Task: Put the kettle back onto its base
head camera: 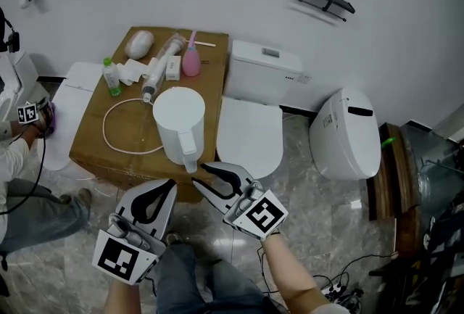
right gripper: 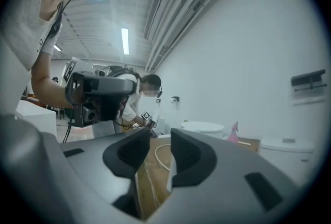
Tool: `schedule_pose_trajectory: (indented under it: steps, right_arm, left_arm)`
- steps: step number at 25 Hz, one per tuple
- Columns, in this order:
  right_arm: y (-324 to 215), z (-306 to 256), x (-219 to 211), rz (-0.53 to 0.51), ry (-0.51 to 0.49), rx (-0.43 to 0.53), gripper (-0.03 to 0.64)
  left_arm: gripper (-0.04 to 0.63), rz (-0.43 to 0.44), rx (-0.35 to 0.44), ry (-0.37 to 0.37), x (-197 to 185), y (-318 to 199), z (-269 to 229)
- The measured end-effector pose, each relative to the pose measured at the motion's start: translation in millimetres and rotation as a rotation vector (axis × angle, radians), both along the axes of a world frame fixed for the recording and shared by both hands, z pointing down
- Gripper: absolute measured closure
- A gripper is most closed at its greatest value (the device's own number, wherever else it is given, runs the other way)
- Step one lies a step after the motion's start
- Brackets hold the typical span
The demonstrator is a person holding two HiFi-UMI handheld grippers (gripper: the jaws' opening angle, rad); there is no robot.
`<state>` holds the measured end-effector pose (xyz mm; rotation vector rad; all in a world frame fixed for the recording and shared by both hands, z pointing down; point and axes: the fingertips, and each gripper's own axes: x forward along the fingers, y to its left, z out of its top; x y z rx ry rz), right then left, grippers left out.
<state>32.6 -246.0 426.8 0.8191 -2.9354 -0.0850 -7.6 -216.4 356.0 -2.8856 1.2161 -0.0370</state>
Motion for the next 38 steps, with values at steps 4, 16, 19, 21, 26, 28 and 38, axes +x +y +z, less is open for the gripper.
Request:
schedule_pose_trajectory:
  steps: [4,16,19,21,26,28,38]
  right_arm:
    - [24,-52,2,-0.023,-0.082,0.014,0.562]
    - [77,-142,13,-0.029,-0.133,0.060,0.609]
    - [84,-154,14,-0.032,-0.148,0.058,0.609]
    - [88,-158,13,-0.038,-0.151,0.062,0.609]
    - [96,-163,12,-0.048,-0.166,0.064,0.609]
    - [96,-164,14,-0.049,-0.166,0.062,0.609]
    - [92,-171,19,-0.037,-0.164,0.074,0.609]
  left_arm:
    - [0.594,0.003,0.017,0.005,11,10,-28]
    - [0.594,-0.021,0.052,0.023,31,45,-77]
    - [0.593,-0.035,0.051,0.020,30,52,-79]
    - [0.594,-0.042,0.047,0.015,30,55,-78]
    - [0.594,-0.043,0.040,0.017,33,59,-77]
    - [0.594,-0.041,0.042,0.017,35,58,-78]
    - [0.593,-0.028,0.050,0.018,37,55,-84]
